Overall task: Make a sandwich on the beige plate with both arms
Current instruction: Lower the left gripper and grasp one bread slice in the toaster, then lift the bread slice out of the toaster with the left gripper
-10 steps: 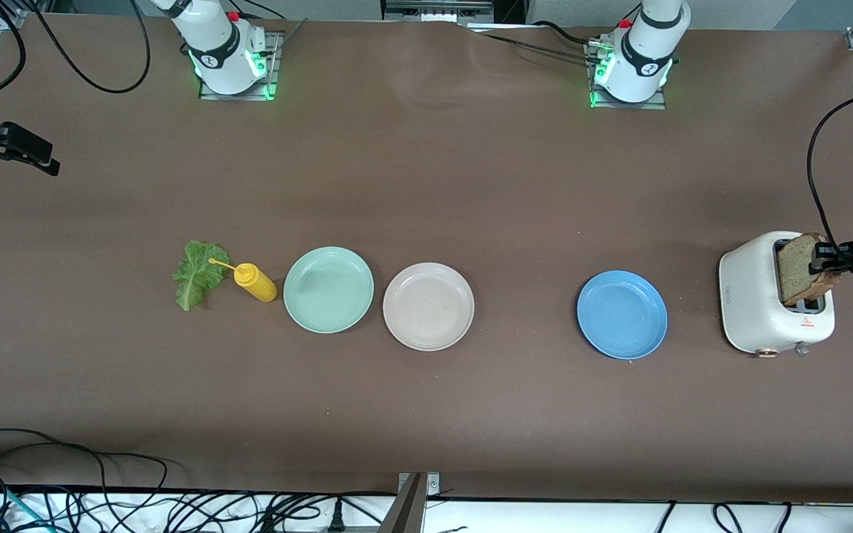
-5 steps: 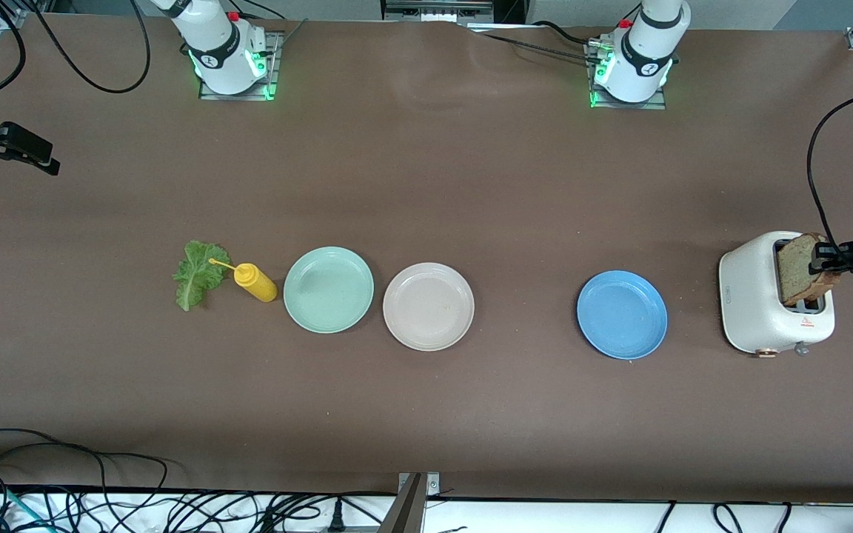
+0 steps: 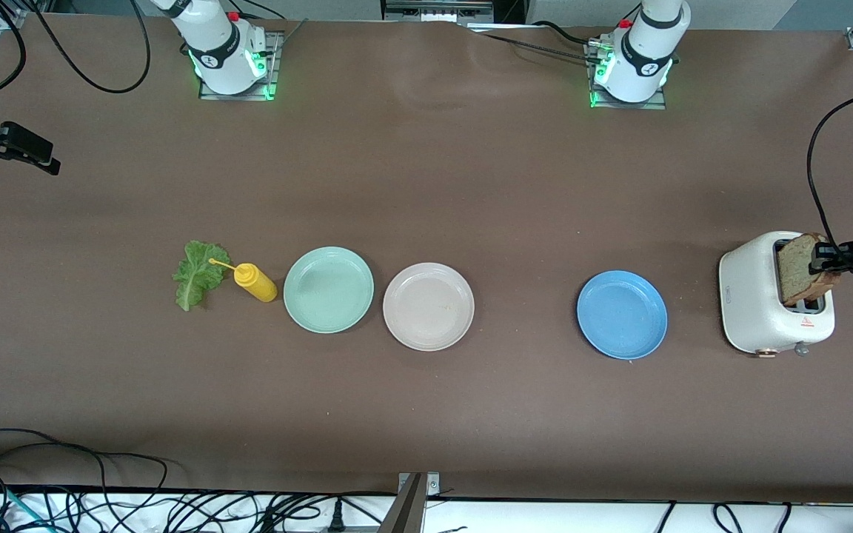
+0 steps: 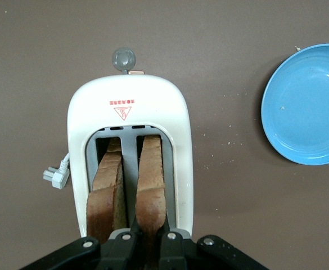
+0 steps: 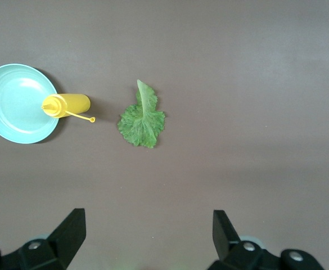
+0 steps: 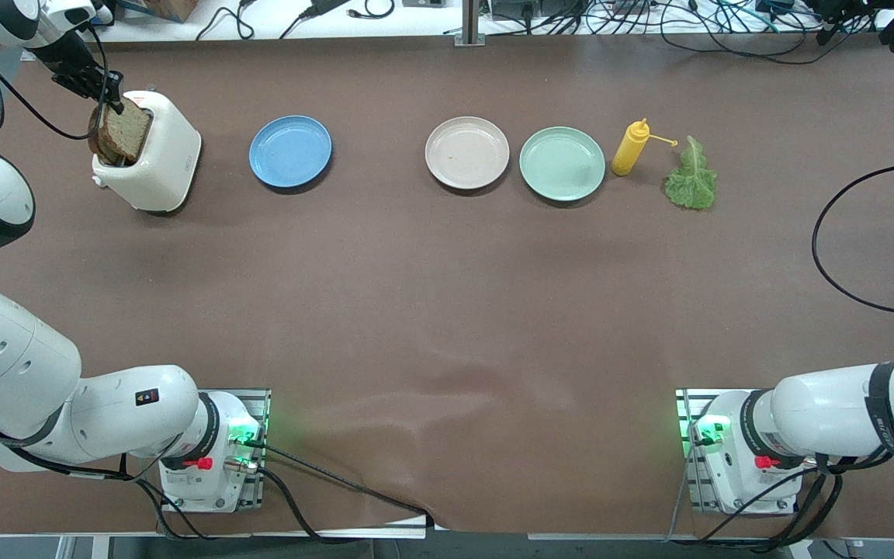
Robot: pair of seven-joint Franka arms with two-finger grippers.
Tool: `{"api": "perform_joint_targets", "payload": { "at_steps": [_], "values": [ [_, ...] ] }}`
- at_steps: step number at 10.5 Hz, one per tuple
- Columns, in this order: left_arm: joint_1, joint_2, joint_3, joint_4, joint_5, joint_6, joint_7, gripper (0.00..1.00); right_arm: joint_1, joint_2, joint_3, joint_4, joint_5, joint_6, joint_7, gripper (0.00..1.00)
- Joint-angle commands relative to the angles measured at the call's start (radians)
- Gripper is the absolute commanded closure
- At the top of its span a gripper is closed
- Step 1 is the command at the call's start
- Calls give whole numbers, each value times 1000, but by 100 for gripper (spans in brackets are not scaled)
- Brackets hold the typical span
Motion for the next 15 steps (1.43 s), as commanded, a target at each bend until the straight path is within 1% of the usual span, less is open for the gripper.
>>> {"api": "perform_joint_targets", "payload": {
  "at_steps": [1, 7, 10, 11, 14, 15],
  "values": [
    [-16, -15, -15, 139, -84, -163, -138, 100, -2, -3, 4, 10, 16, -15, 4, 0],
    [-22, -17, -15, 151, -84, -163, -170, 100, 0, -3, 4, 11, 16, -15, 6, 0],
    [-42, -24, -55, 151, -87, -163, -281, 100, 0, -2, 4, 11, 16, -13, 6, 0],
    [-56, -26, -58, 151, -92, -163, -315, 100, 0, -2, 4, 11, 16, -13, 6, 0],
    [-82, -26, -56, 148, -242, -163, -369, 100, 0, -2, 4, 11, 16, -9, 6, 0],
    [-105, -26, -56, 142, -297, -162, -395, 100, 0, -2, 4, 11, 16, -12, 6, 0]
  ]
}}
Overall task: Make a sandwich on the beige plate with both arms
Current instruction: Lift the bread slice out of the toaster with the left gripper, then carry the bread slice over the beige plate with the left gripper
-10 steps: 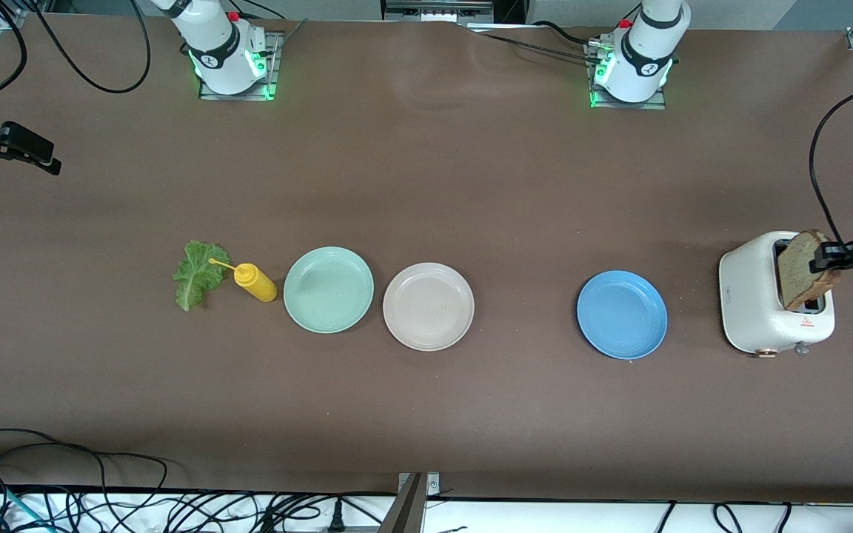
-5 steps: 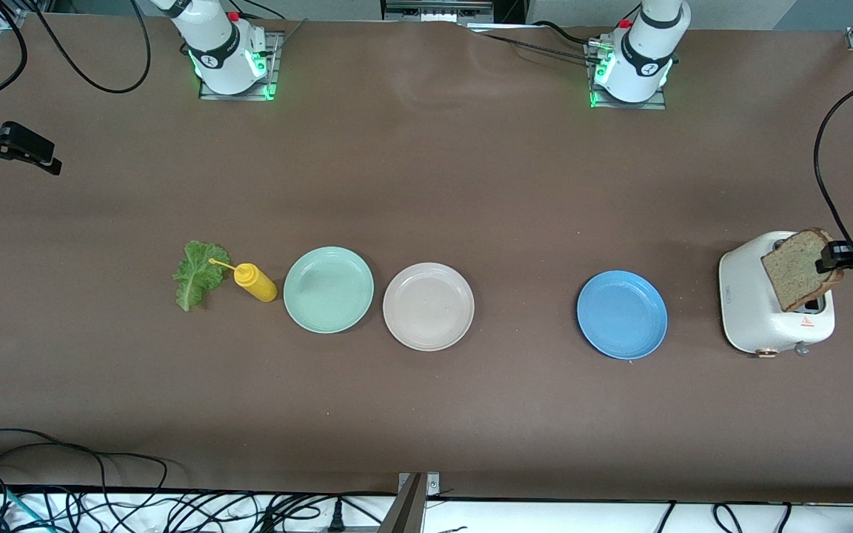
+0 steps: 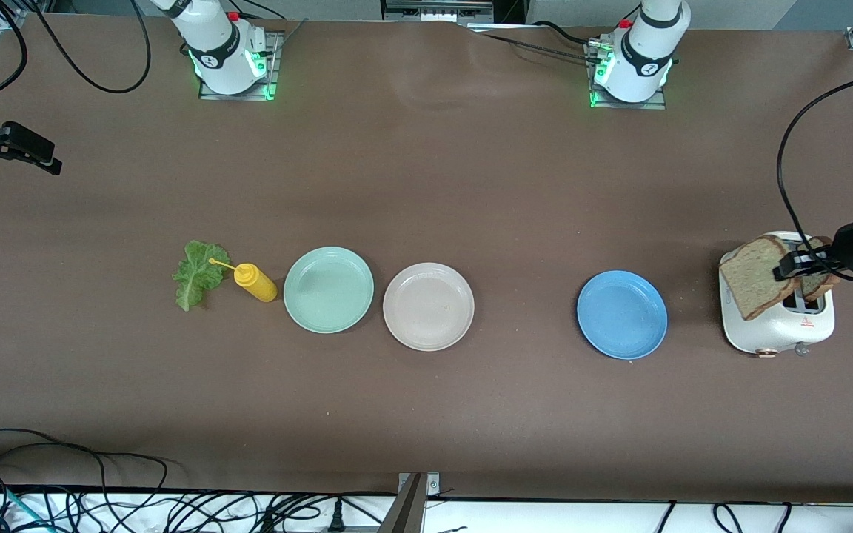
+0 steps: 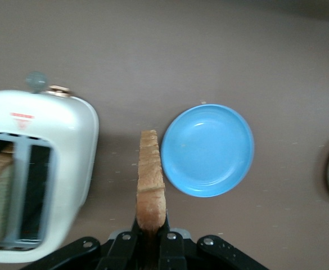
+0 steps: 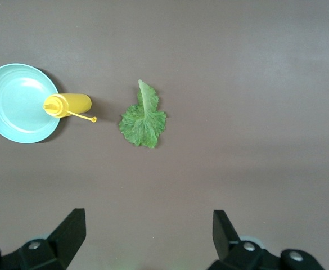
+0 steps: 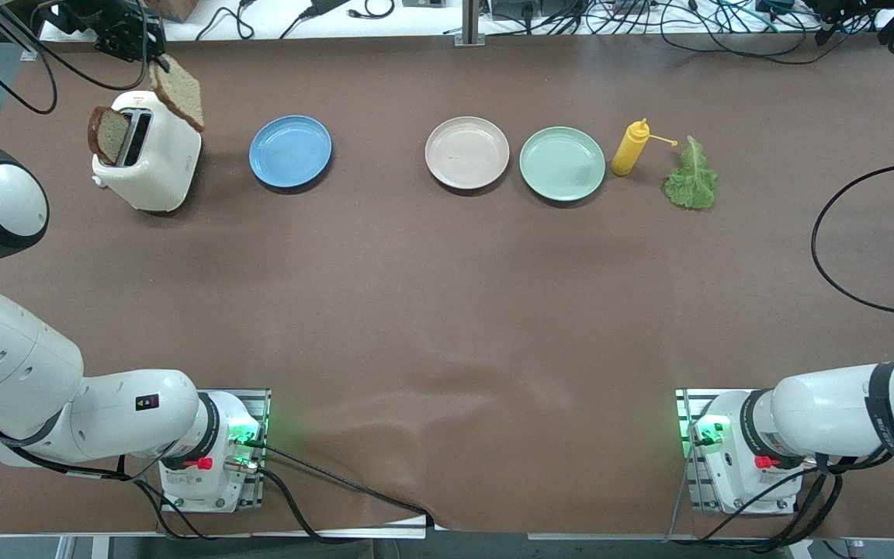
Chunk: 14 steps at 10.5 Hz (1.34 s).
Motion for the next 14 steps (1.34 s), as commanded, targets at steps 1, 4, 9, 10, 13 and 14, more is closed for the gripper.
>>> {"api": "perform_joint_targets", "payload": {
  "at_steps": [1, 4, 9, 10, 13, 14],
  "values": [
    [-37, -4, 5, -1, -114, -11, -54, 100, -1, -2, 2, 11, 15, -15, 4, 0],
    [-88, 17, 5, -28, -329, -5, -63, 100, -3, -2, -3, 11, 17, -15, 7, 0],
    [-210, 95, 4, -64, -442, 70, -123, 100, -3, -2, -2, 11, 20, -15, 7, 0],
    [-241, 112, 4, -65, -478, 87, -125, 100, -3, -2, -3, 11, 20, -15, 7, 0],
    [-324, 151, 4, -67, -617, 151, -180, 100, -3, -2, -3, 11, 21, -15, 7, 0],
    [-345, 164, 4, -67, -677, 165, -186, 100, -3, -2, -3, 11, 21, -15, 7, 0]
  ]
}}
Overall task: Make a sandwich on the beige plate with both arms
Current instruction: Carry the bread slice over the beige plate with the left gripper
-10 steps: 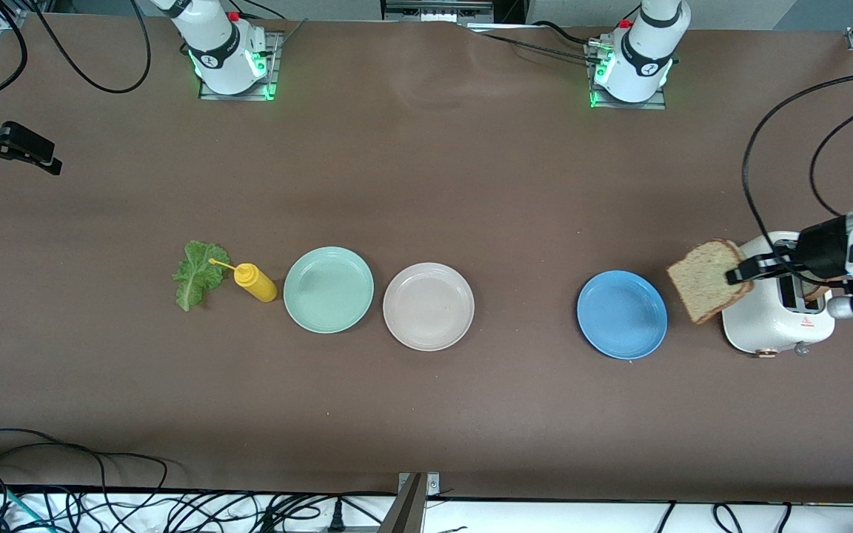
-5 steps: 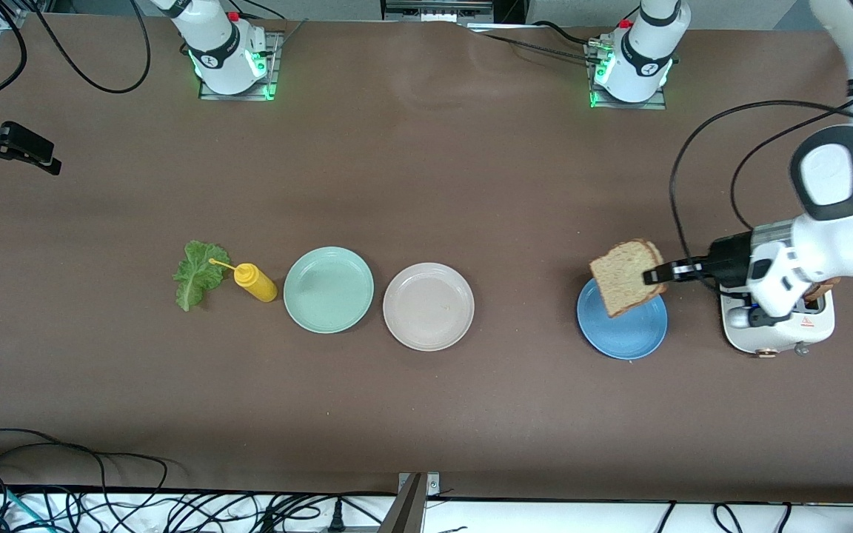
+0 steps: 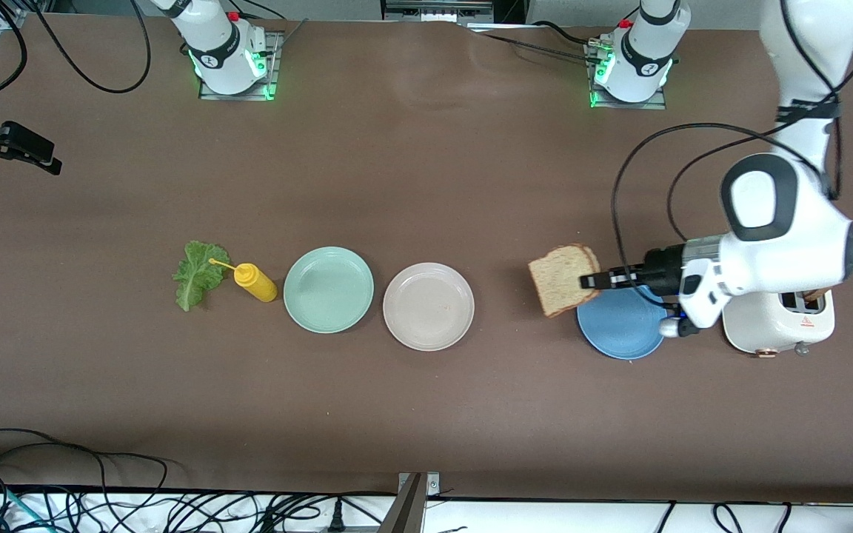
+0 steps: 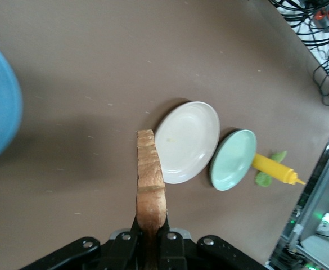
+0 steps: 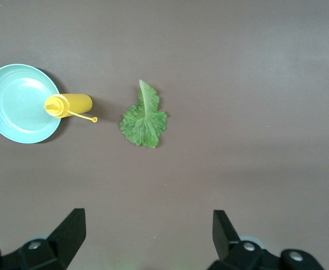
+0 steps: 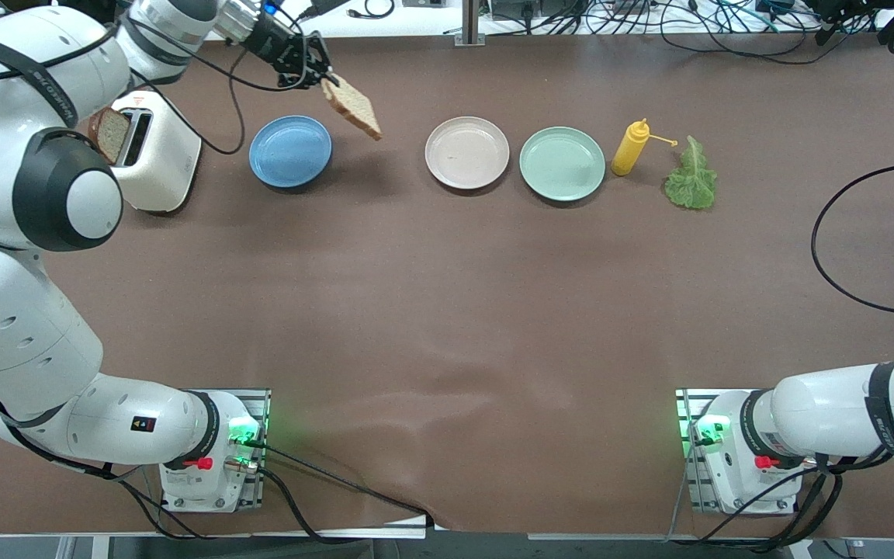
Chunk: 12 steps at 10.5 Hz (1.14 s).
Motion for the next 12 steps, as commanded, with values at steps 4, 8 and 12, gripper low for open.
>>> {"api": "perform_joint_targets", "payload": {
  "at_steps": [4, 8, 12],
  "values": [
    [-161, 75, 10, -1, -286, 201, -29, 100, -2, -2, 0, 11, 16, -14, 7, 0],
    [-313, 176, 9, 15, -429, 499, -27, 100, -2, -2, 2, 11, 16, -14, 5, 0],
    [-358, 228, -28, 20, -497, 640, -26, 100, -2, -2, 2, 11, 16, -14, 4, 0]
  ]
}}
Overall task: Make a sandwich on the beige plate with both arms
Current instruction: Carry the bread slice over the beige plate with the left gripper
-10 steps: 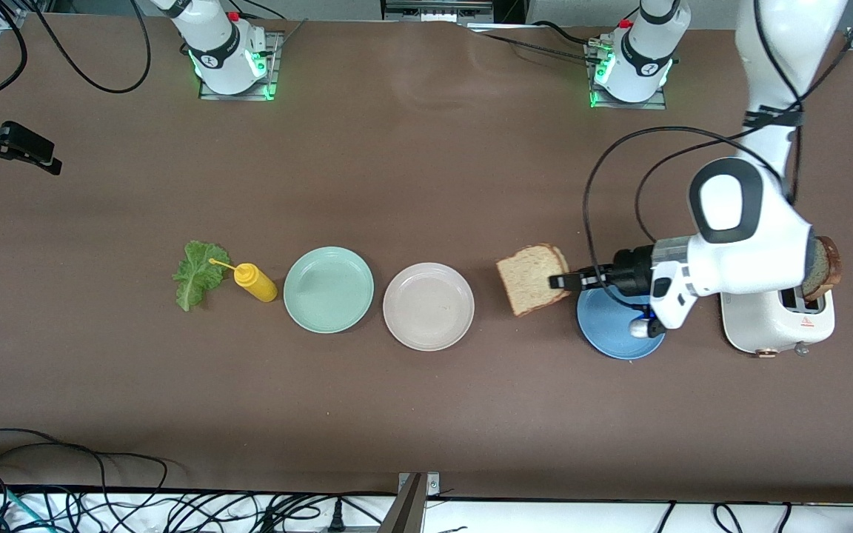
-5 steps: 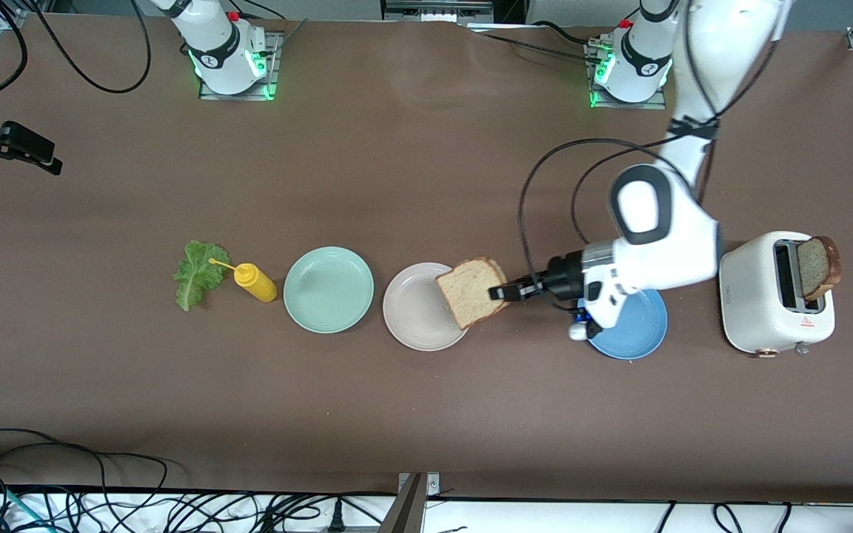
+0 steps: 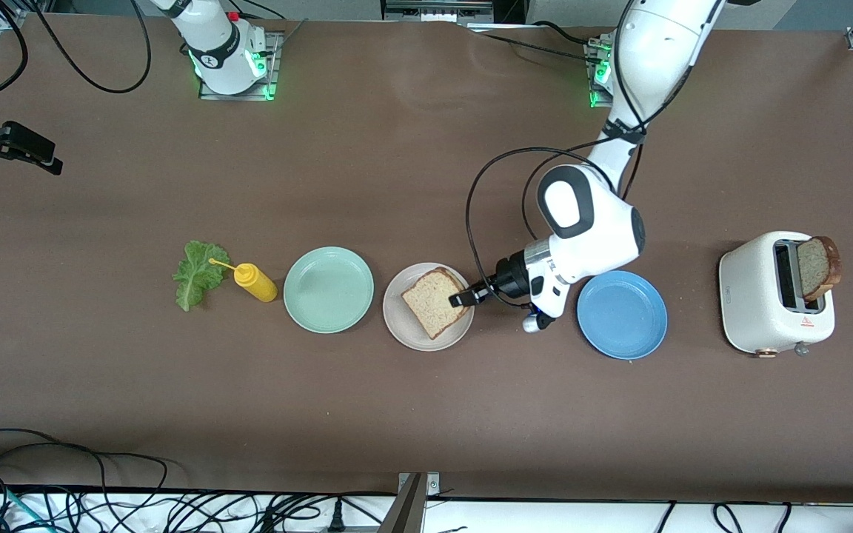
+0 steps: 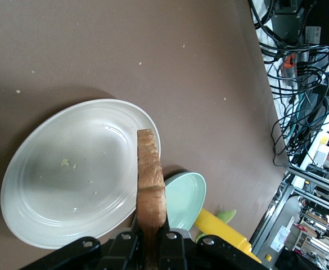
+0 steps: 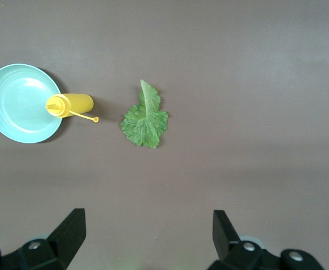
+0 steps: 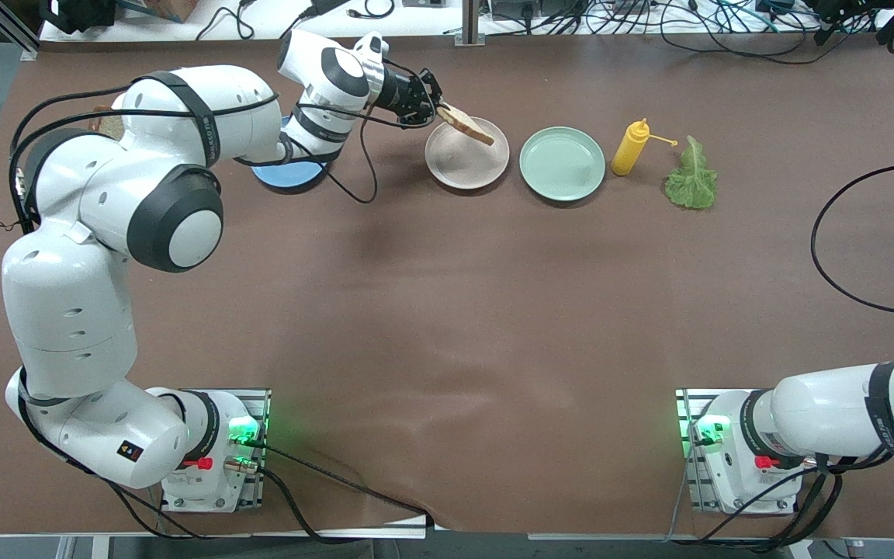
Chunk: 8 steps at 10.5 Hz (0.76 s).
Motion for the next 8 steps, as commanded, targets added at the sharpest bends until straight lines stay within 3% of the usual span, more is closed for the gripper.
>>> {"api": "perform_joint_targets", "payload": {
  "at_steps": [1, 8],
  "values": [
    [-9, 44, -27, 40, -54, 79, 4, 100, -1, -2, 1, 11, 14, -15, 4, 0],
    [-11, 108, -40, 86, -87, 107, 5, 100, -3, -3, 1, 11, 14, -15, 2, 0]
  ]
}}
